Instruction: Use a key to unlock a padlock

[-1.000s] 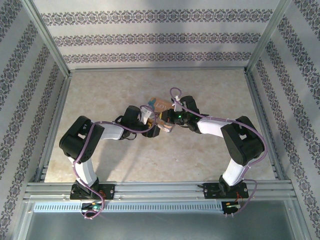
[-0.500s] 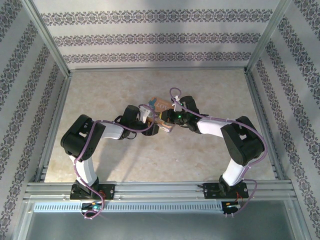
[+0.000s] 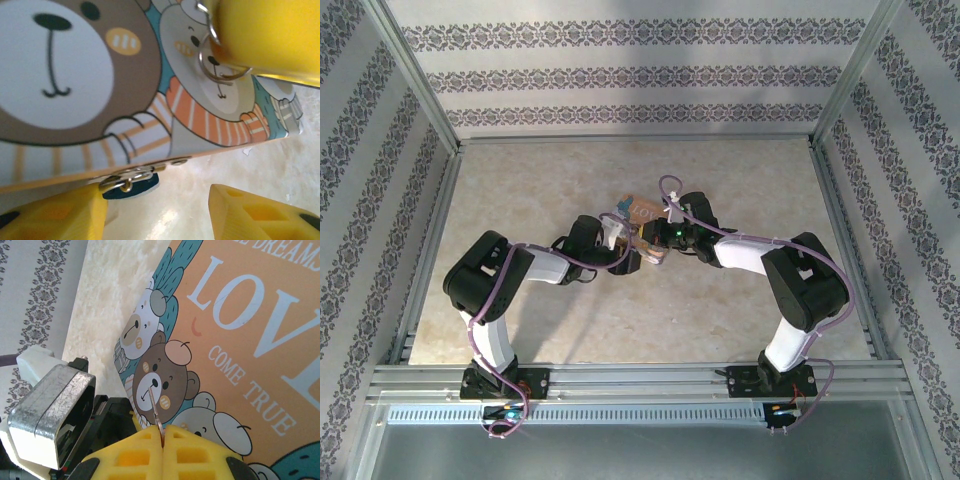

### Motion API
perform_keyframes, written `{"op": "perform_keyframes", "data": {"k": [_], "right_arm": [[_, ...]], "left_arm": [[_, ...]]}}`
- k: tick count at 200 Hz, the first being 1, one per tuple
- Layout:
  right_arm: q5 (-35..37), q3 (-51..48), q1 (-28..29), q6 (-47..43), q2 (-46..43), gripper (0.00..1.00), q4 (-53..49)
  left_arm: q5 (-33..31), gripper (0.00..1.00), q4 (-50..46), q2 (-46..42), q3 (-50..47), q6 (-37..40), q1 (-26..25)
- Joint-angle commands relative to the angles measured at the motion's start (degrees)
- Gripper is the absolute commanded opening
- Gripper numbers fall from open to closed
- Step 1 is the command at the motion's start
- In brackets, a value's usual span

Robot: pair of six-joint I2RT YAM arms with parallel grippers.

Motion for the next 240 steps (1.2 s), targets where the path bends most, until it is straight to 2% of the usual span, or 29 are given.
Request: {"op": "perform_keyframes", "data": {"k": [1,240], "right_arm": [[0.95,-1.11,1.26,0.19,0.87,0.0,-4.56],[1.39,-1.64,1.61,0.54,0.73,0.0,-4.46]], "left_arm": [[0.34,0.55,2.86,-0.03,-0.5,-2.4,-0.99],[-8.74,0.38,9.27,2.88,-0.27,-20.86,-3.47]]}}
